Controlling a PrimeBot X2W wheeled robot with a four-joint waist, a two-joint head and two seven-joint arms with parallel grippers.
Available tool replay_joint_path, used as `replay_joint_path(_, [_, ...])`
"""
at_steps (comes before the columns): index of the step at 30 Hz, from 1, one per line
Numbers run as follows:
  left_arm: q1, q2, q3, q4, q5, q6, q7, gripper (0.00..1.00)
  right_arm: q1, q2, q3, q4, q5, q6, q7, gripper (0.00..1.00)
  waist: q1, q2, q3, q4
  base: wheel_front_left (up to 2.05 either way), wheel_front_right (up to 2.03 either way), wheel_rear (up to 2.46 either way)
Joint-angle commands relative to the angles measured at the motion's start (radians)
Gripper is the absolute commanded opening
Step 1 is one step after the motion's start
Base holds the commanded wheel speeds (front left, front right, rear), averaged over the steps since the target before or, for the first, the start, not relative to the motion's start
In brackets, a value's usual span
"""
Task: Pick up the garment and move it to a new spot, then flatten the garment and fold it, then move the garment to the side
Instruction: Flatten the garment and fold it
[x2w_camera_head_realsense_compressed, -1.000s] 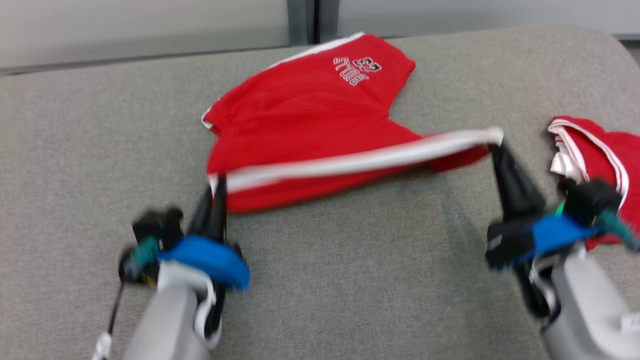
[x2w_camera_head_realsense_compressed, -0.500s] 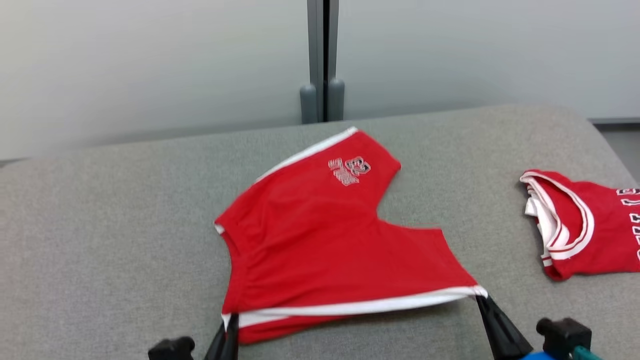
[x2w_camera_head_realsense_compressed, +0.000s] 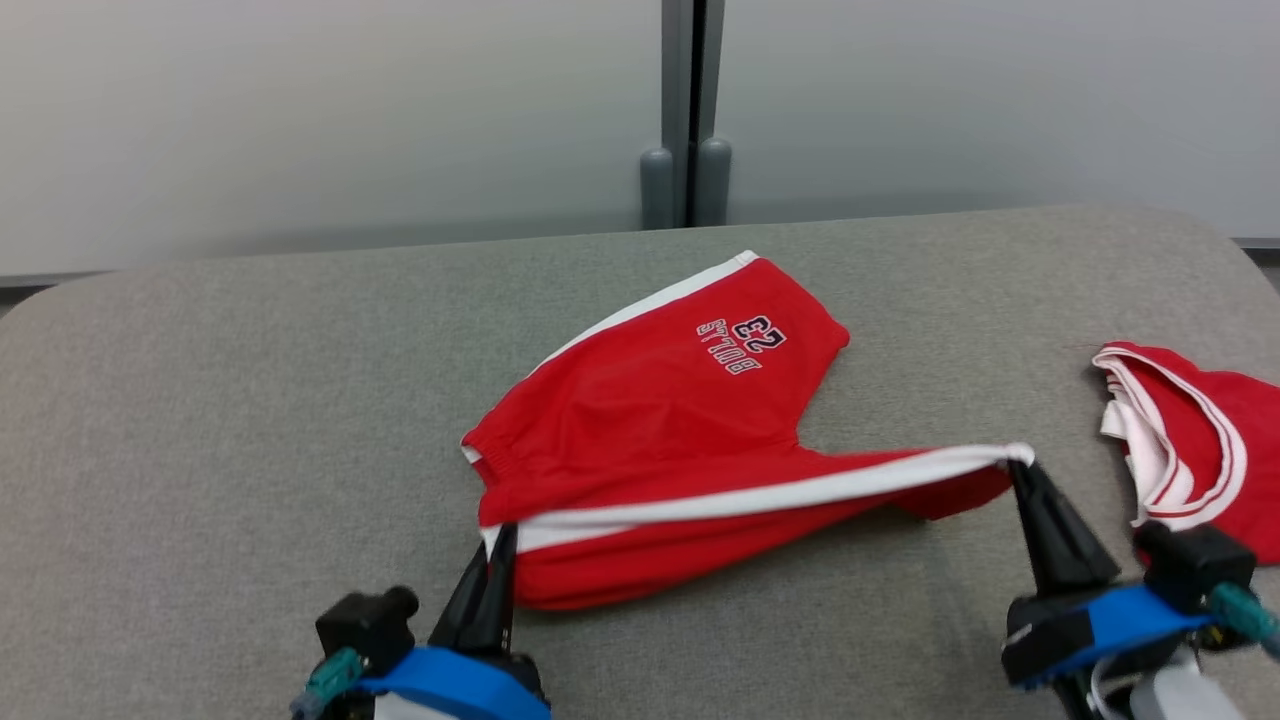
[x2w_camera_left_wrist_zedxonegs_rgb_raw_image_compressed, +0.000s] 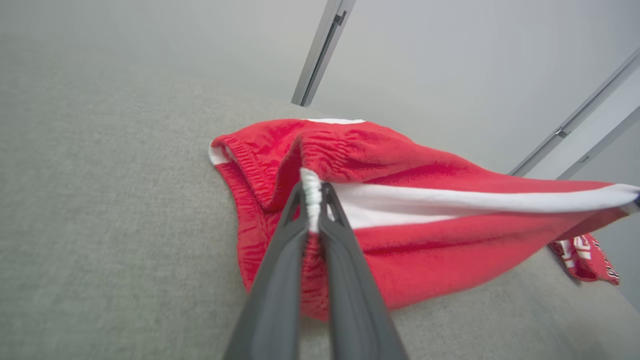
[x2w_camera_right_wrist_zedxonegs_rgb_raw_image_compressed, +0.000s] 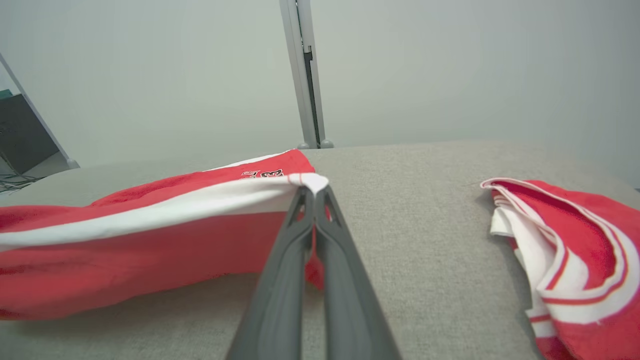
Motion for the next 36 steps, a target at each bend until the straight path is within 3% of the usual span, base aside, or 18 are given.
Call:
replay_joint_path(1, [-0.02,0.002,-0.005,-0.006,-0.007,-0.007,-0.002,0.0,-0.027,-0.009,-0.006,0.006,-0.01,0.0,-0.005,0.0,-0.0002,0.0,0.04,0.039,0.0,0.0,0.0])
replay_joint_path(15, [-0.356,0.001,-0.144,-0.012,-0.154,0.029,-0.002,0.0,-0.593,-0.139,0.053,0.28,-0.103,0.0,-0.005,0.0,-0.0002,0.0,0.278,0.201,0.0,0.0,0.0])
replay_joint_path(28, [-0.542,0.001,-0.247,0.01,-0.296,0.084,-0.002,0.0,-0.852,-0.162,0.069,0.499,-0.194,0.0,-0.005,0.0,-0.0002,0.0,0.431,0.261,0.0,0.0,0.0])
replay_joint_path(29, [-0.546,0.001,-0.245,0.004,-0.298,0.093,-0.002,0.0,-0.861,-0.158,0.064,0.509,-0.201,0.0,-0.005,0.13,-0.0002,0.0,0.437,0.261,0.0,0.0,0.0])
replay_joint_path(30, [-0.55,0.001,-0.24,-0.002,-0.293,0.102,-0.002,0.16,-0.867,-0.154,0.054,0.518,-0.203,0.0,-0.005,0.42,-0.0002,0.0,0.442,0.261,0.0,0.0,0.0])
replay_joint_path(31, [-0.548,0.001,-0.238,-0.006,-0.291,0.108,-0.002,0.73,-0.87,-0.149,0.04,0.526,-0.204,0.0,-0.005,0.96,-0.0002,0.0,0.446,0.261,0.0,0.0,0.0])
replay_joint_path(32, [-0.543,0.001,-0.237,-0.009,-0.294,0.115,-0.002,1.0,-0.872,-0.144,0.034,0.531,-0.21,0.0,-0.005,1.0,-0.0002,0.0,0.448,0.261,0.0,0.0,0.0])
replay_joint_path(36, [-0.525,0.001,-0.22,-0.015,-0.277,0.143,-0.002,1.0,-0.875,-0.14,0.007,0.528,-0.226,0.0,-0.005,1.0,-0.0002,0.0,0.453,0.255,0.0,0.0,0.0])
